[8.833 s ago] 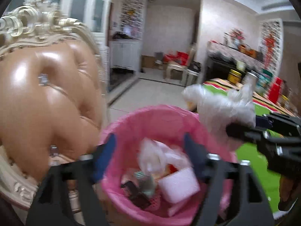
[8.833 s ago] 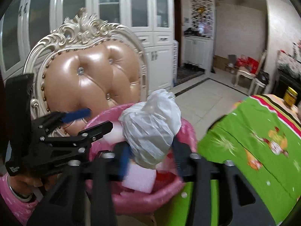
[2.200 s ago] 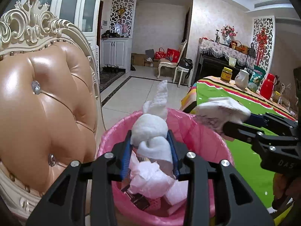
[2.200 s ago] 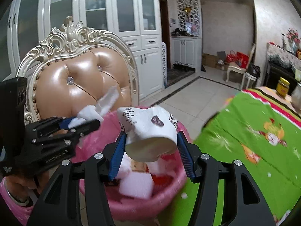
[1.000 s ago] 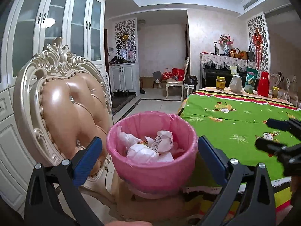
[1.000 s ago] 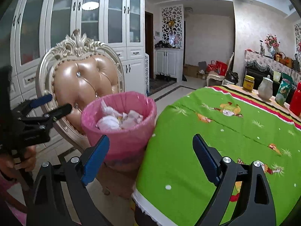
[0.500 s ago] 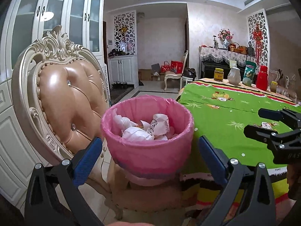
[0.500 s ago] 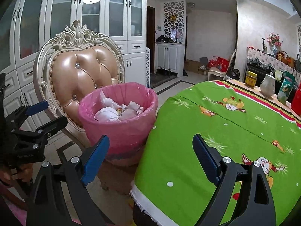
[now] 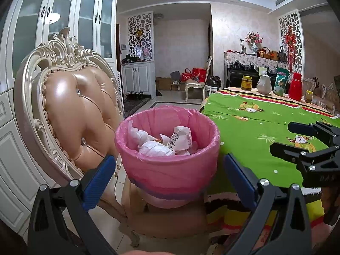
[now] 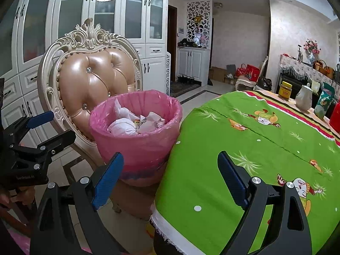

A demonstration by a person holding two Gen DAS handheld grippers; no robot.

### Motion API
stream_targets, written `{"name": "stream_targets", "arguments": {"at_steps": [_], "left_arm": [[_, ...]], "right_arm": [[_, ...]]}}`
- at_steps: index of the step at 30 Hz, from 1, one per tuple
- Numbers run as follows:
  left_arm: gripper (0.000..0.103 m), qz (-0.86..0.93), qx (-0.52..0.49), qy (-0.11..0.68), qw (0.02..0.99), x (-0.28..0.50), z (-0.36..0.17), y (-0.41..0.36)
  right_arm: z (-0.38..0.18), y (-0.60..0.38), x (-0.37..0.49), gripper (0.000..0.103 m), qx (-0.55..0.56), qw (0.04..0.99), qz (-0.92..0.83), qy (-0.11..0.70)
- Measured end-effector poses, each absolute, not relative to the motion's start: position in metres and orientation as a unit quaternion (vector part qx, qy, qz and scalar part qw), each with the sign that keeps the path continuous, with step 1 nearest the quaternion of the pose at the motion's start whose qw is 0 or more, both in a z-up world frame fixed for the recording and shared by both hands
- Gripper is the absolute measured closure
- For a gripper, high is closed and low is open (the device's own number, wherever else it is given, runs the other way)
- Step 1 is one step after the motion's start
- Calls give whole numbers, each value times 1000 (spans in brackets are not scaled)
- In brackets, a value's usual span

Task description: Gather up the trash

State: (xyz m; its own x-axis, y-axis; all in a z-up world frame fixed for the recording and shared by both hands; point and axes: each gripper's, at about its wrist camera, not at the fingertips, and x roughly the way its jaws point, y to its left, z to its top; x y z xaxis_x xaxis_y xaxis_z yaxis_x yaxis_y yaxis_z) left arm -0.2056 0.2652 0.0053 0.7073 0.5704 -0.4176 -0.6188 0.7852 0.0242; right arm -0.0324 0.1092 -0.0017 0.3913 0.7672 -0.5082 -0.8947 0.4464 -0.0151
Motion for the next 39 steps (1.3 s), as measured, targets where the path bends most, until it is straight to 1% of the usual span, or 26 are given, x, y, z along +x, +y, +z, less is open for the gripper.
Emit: {"name": "stream_targets", "arguments": {"at_steps": [14, 39], "left_arm": [[5, 313, -82, 224, 919, -204, -3, 274], [5, 319, -79, 220, 919, -205, -3, 272]], "right_arm": [[-7, 114, -35, 18, -147, 819, 507, 225], [-8, 115, -35, 18, -146, 819, 507, 227]]}}
